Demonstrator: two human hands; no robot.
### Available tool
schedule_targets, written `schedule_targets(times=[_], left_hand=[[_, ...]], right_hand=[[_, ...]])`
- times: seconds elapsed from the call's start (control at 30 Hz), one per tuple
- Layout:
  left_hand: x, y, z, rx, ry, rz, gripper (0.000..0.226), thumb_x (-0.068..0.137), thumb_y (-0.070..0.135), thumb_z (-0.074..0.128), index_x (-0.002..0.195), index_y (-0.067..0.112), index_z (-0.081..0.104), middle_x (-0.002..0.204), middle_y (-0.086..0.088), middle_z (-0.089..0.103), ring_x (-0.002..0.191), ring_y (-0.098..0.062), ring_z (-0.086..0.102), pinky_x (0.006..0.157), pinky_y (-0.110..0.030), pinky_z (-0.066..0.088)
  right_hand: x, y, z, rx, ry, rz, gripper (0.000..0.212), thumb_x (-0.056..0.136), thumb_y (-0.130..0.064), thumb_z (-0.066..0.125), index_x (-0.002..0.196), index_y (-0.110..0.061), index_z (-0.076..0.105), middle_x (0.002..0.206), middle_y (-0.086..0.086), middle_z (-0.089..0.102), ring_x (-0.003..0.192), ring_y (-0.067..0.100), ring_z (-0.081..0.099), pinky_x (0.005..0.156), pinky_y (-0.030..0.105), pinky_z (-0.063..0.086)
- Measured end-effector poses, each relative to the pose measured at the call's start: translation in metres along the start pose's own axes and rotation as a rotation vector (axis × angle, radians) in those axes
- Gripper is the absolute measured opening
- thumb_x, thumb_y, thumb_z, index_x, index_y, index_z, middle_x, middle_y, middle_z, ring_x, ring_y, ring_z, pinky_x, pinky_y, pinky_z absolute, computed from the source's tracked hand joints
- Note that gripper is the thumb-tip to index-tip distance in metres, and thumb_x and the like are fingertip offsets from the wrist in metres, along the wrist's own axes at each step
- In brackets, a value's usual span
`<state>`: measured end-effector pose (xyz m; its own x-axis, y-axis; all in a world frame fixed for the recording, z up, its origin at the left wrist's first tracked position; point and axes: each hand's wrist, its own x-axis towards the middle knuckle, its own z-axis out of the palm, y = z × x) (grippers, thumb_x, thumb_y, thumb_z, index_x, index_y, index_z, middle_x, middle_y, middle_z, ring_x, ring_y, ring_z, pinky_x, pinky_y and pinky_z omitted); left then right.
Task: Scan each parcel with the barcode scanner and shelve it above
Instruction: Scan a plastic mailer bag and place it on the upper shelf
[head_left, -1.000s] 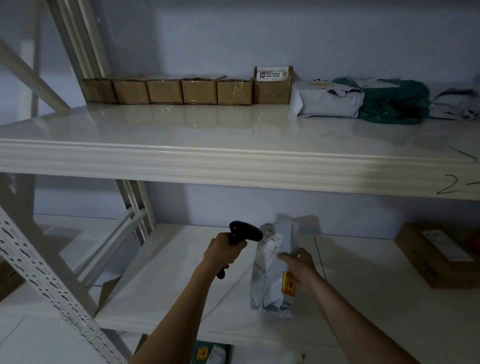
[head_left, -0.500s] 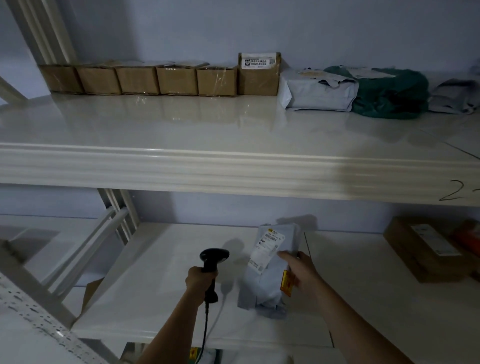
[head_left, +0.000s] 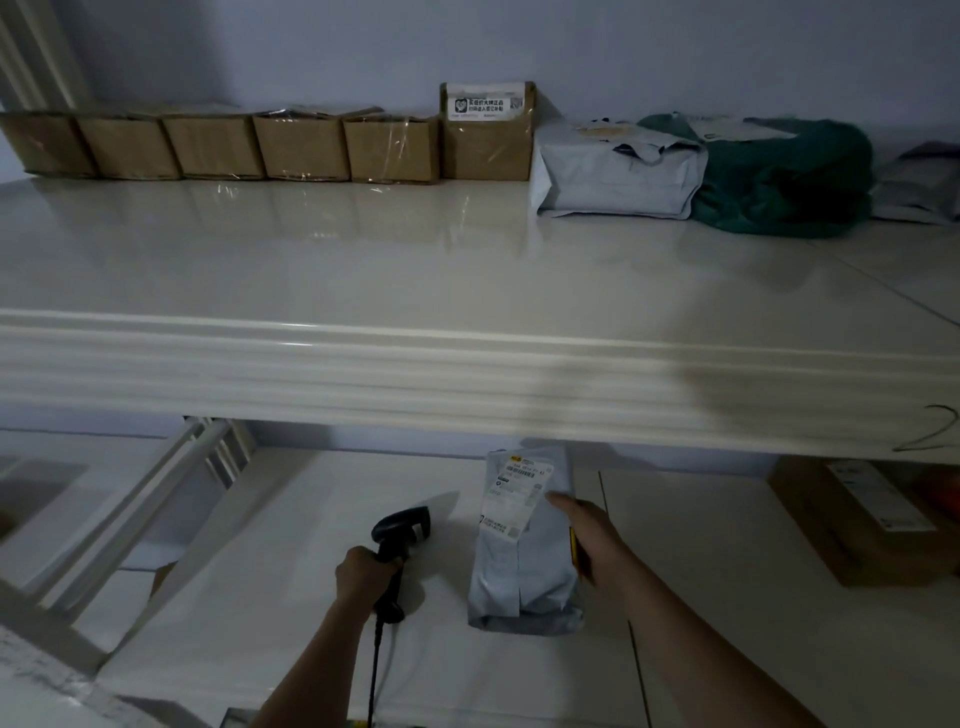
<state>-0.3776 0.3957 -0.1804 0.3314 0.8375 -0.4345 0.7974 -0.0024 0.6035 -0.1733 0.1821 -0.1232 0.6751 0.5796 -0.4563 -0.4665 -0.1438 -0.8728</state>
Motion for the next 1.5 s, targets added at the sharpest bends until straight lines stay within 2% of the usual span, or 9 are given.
schedule_targets(times=[0.3, 0.43, 0.6, 0.8, 1.0, 1.13, 1.27, 1.37, 1.5], left_hand=[[-0.039, 0.030, -0.008, 0.071, 0.161, -0.060, 0.045, 0.093, 0.030, 0.054, 0.132, 0.009, 0.049, 0.136, -0.021, 0.041, 0.126, -0.039, 0.035, 0.102, -0.042, 0.038], [-0.081, 0.062, -0.006, -0.164, 0.135, 0.195, 0.036, 0.095, 0.019, 0.051, 0.131, 0.015, 0.053, 0.130, -0.019, 0.055, 0.116, -0.036, 0.051, 0.102, -0.038, 0.043], [-0.155, 0.086, 0.002, -0.612, -0.405, 0.235, 0.031, 0.098, 0.037, 0.050, 0.128, 0.031, 0.051, 0.118, -0.004, 0.064, 0.104, -0.023, 0.063, 0.091, -0.042, 0.054], [-0.228, 0.076, 0.016, -0.629, -0.282, 0.455, 0.036, 0.096, 0.020, 0.057, 0.132, 0.024, 0.054, 0.117, 0.002, 0.065, 0.096, -0.010, 0.062, 0.084, -0.025, 0.048], [-0.299, 0.094, 0.013, -0.693, -0.313, 0.495, 0.027, 0.099, 0.015, 0.049, 0.123, 0.021, 0.058, 0.118, -0.006, 0.065, 0.102, -0.017, 0.065, 0.087, -0.033, 0.055], [-0.352, 0.126, 0.010, -0.633, -0.393, 0.606, 0.027, 0.099, 0.016, 0.043, 0.112, 0.029, 0.063, 0.119, -0.002, 0.066, 0.103, -0.016, 0.064, 0.090, -0.033, 0.053], [-0.404, 0.157, 0.012, -0.524, -0.411, 0.625, 0.052, 0.101, 0.027, 0.043, 0.149, 0.011, 0.034, 0.147, -0.009, 0.046, 0.131, -0.030, 0.047, 0.111, -0.044, 0.039], [-0.432, 0.176, 0.013, -0.515, -0.384, 0.657, 0.043, 0.099, 0.024, 0.042, 0.141, 0.012, 0.045, 0.138, -0.012, 0.054, 0.119, -0.030, 0.055, 0.103, -0.043, 0.046], [-0.474, 0.200, 0.027, -0.532, -0.320, 0.655, 0.033, 0.097, 0.024, 0.045, 0.118, 0.003, 0.059, 0.126, -0.025, 0.053, 0.099, -0.037, 0.061, 0.092, -0.044, 0.052]], right_hand=[[-0.003, -0.010, 0.012, -0.008, -0.013, 0.058, 0.038, 0.096, -0.030, 0.062, 0.122, -0.002, 0.067, 0.111, 0.020, 0.073, 0.103, 0.038, 0.070, 0.101, 0.051, 0.051], [-0.031, -0.009, 0.013, 0.043, -0.032, 0.059, 0.040, 0.094, -0.030, 0.063, 0.123, -0.002, 0.066, 0.114, 0.021, 0.072, 0.108, 0.039, 0.068, 0.104, 0.053, 0.048], [-0.086, -0.010, 0.002, 0.079, -0.048, -0.017, 0.038, 0.095, -0.031, 0.058, 0.120, -0.005, 0.070, 0.111, 0.020, 0.074, 0.106, 0.040, 0.069, 0.102, 0.051, 0.050], [-0.164, -0.012, -0.021, 0.083, 0.076, -0.146, 0.041, 0.099, -0.033, 0.051, 0.123, -0.003, 0.065, 0.119, 0.022, 0.070, 0.110, 0.040, 0.066, 0.101, 0.050, 0.051], [-0.248, -0.032, -0.047, -0.079, 0.224, -0.270, 0.033, 0.100, -0.026, 0.054, 0.124, -0.005, 0.062, 0.129, 0.011, 0.063, 0.118, 0.026, 0.061, 0.107, 0.040, 0.046], [-0.299, -0.055, -0.073, -0.236, 0.272, -0.397, 0.013, 0.097, -0.026, 0.056, 0.093, -0.027, 0.068, 0.094, -0.011, 0.071, 0.079, 0.001, 0.067, 0.065, 0.022, 0.050], [-0.339, -0.087, -0.096, -0.332, 0.313, -0.420, 0.022, 0.083, -0.038, 0.062, 0.093, -0.019, 0.067, 0.096, 0.005, 0.073, 0.084, 0.020, 0.071, 0.072, 0.031, 0.054], [-0.369, -0.105, -0.122, -0.347, 0.311, -0.444, 0.047, 0.061, -0.047, 0.066, 0.098, -0.018, 0.068, 0.099, 0.007, 0.074, 0.094, 0.030, 0.070, 0.089, 0.048, 0.054], [-0.405, -0.115, -0.166, -0.263, 0.392, -0.503, 0.029, 0.075, -0.034, 0.069, 0.095, -0.014, 0.071, 0.098, 0.014, 0.072, 0.096, 0.034, 0.069, 0.088, 0.045, 0.055]])
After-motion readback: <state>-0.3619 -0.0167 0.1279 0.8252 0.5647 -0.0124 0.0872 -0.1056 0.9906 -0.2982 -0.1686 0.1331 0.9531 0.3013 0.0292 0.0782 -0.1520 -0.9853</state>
